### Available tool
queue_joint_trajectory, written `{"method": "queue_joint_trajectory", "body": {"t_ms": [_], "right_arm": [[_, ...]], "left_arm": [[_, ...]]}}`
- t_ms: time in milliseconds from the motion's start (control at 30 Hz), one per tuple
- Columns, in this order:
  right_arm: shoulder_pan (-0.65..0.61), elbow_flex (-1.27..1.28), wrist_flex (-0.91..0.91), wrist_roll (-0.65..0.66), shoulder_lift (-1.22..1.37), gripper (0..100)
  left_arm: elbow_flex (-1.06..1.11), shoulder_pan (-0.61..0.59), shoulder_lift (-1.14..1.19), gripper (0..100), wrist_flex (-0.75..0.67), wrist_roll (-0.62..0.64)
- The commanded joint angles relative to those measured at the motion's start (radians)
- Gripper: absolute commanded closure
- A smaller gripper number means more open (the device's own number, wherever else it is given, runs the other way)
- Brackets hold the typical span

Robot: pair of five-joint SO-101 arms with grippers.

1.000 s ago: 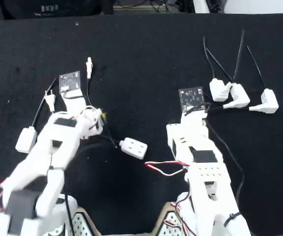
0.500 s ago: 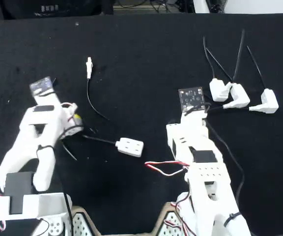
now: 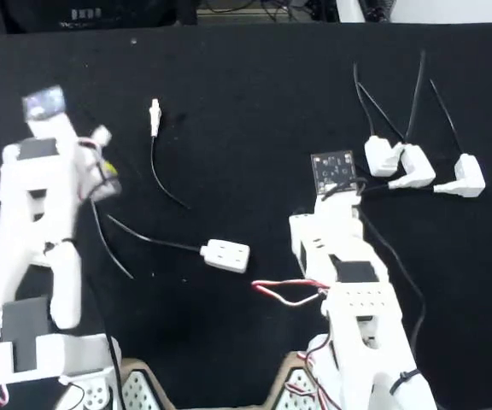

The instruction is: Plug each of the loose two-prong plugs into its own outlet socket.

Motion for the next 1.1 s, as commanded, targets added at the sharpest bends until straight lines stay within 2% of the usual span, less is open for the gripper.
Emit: {"method": "queue_joint_trajectory", "body": {"t_ms": [0, 100, 167, 333, 800, 1067], "right_arm": [[0.021, -0.054, -0.023, -0.008, -0.025, 75.8], [0.021, -0.053, -0.023, -0.008, -0.025, 75.8], [0.021, -0.051, -0.023, -0.008, -0.025, 75.8], [0.021, -0.051, -0.023, -0.008, -0.025, 75.8], [-0.037, -0.047, -0.018, 0.000, -0.025, 75.8], [-0.037, -0.048, -0.017, 0.000, -0.025, 75.8]], "left_arm": [[-0.139, -0.059, 0.052, 79, -0.049, -0.104], [-0.157, -0.035, 0.138, 79, -0.074, -0.221], [-0.171, -0.033, 0.196, 79, -0.101, -0.247], [-0.249, -0.082, 0.327, 79, -0.192, -0.249], [-0.472, -0.064, 0.577, 79, -0.195, -0.247], [-0.492, -0.054, 0.626, 81, -0.190, -0.247]]}}
